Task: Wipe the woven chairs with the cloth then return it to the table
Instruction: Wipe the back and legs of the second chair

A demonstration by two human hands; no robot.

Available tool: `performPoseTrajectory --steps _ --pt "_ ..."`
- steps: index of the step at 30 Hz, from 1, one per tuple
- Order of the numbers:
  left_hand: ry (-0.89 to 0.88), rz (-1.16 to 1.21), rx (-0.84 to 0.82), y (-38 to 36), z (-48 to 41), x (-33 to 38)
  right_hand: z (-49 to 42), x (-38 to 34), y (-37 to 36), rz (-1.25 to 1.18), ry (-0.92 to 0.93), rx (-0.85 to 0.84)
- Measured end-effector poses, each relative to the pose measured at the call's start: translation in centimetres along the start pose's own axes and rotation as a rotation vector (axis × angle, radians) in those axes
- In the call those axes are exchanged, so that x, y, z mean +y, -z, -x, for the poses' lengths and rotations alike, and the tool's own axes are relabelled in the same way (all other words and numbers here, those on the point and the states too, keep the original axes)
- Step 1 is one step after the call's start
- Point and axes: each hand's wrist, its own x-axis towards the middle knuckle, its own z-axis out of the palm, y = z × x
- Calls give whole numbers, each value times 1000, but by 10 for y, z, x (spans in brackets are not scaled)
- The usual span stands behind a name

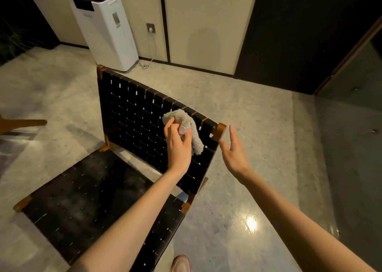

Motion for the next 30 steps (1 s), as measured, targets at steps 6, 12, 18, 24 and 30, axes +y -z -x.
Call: performPoseTrajectory --steps 6,12,18,24,30 --pt "-293 -101 46 -44 -18 -46 -34 40 -40 52 202 63" --pt "-449 -145 113 -103 -30 -104 -75 94 -67 106 462 305" --pt "-686 -174 257 -132 -42 -145 -106 118 -85 -218 739 409" --pt "-788 -167 307 -132 -50 -190 -124 129 -90 -328 870 520" --pt "-760 -193 189 -118 -16 -273 -112 159 -120 -368 865 464"
